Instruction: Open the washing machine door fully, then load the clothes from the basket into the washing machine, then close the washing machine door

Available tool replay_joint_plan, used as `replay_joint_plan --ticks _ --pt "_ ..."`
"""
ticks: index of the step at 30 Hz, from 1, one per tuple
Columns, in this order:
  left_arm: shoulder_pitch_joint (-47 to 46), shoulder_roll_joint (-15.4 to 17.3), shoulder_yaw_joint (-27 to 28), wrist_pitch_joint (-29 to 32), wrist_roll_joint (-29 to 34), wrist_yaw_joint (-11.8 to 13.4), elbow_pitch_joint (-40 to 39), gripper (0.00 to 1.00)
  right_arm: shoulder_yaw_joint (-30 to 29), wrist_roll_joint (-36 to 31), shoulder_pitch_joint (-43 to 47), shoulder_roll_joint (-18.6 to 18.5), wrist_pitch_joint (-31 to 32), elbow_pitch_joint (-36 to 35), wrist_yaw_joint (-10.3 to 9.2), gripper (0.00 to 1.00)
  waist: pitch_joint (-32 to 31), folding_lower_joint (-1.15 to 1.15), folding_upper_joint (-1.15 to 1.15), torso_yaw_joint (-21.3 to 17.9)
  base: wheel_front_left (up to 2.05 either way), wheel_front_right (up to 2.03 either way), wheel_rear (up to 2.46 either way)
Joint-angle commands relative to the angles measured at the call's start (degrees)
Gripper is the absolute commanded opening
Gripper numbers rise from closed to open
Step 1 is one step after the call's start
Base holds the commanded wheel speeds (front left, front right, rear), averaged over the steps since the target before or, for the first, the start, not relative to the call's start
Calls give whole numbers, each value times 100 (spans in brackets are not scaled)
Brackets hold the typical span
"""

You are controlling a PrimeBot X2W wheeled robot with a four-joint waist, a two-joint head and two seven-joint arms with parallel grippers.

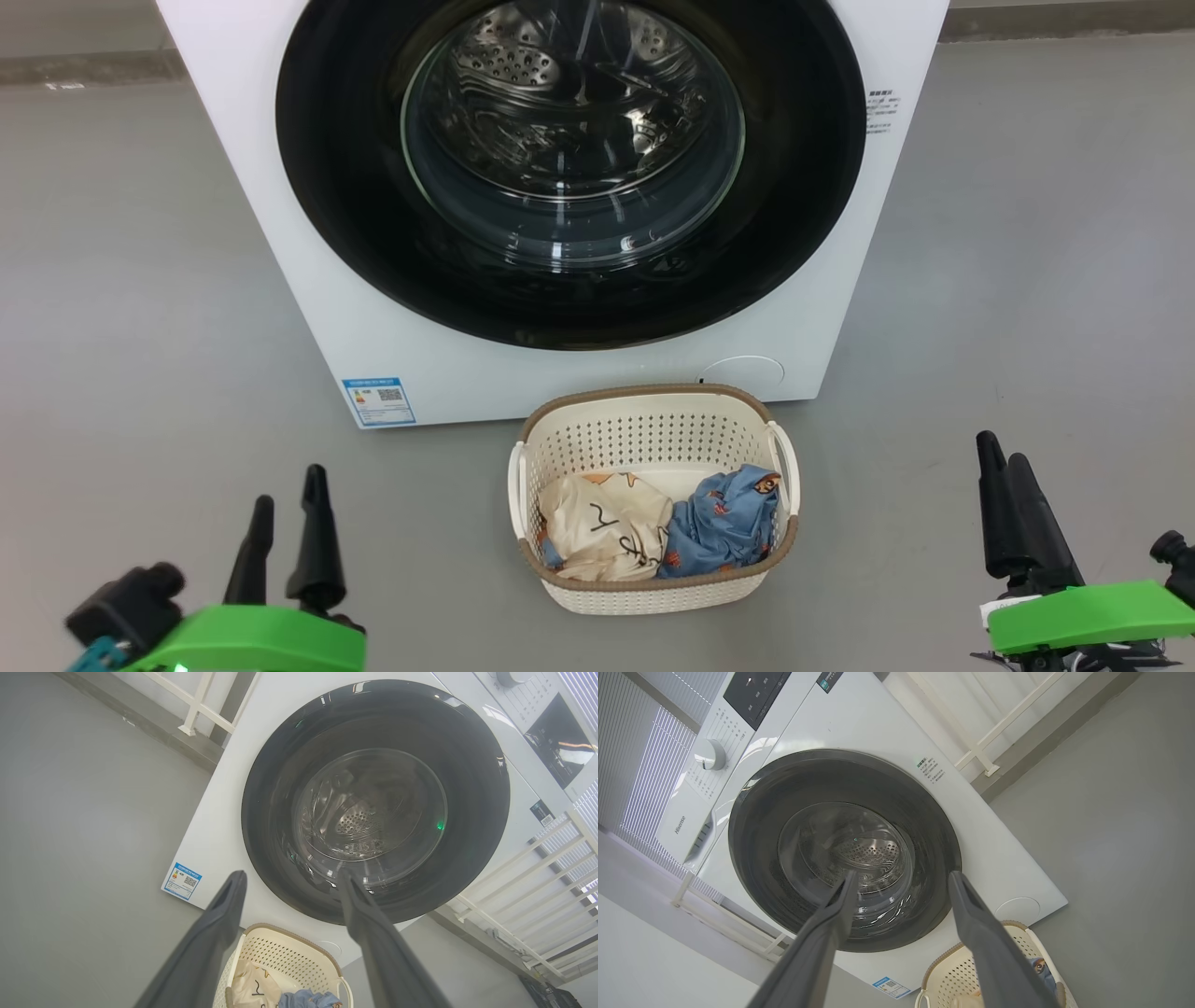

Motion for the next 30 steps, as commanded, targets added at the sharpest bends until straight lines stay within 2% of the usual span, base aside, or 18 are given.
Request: replay_joint_plan --ticks 1,7,13,24,30 --pt "-205 94 69 -70 235 42 -211 100 117 -183 -216 -65 -63 -213 6 100 -1 0 0 2 0 0 0" --pt "-178 173 -228 -171 1067 302 -122 100 244 -871 -199 -68 -163 -222 6 100 -13 0 0 6 0 0 0" --pt "-165 368 -531 -272 1729 739 153 100 259 -1485 -195 -72 -264 -150 7 100 -24 0 0 6 0 0 0" --pt "-308 696 -1146 -458 2504 1385 294 100 283 -2422 -193 -80 -448 -87 8 100 -7 0 0 9 0 0 0" --pt "-332 786 -1396 -559 2691 1472 313 100 255 -2902 -200 -83 -549 58 8 100 -1 0 0 11 0 0 0"
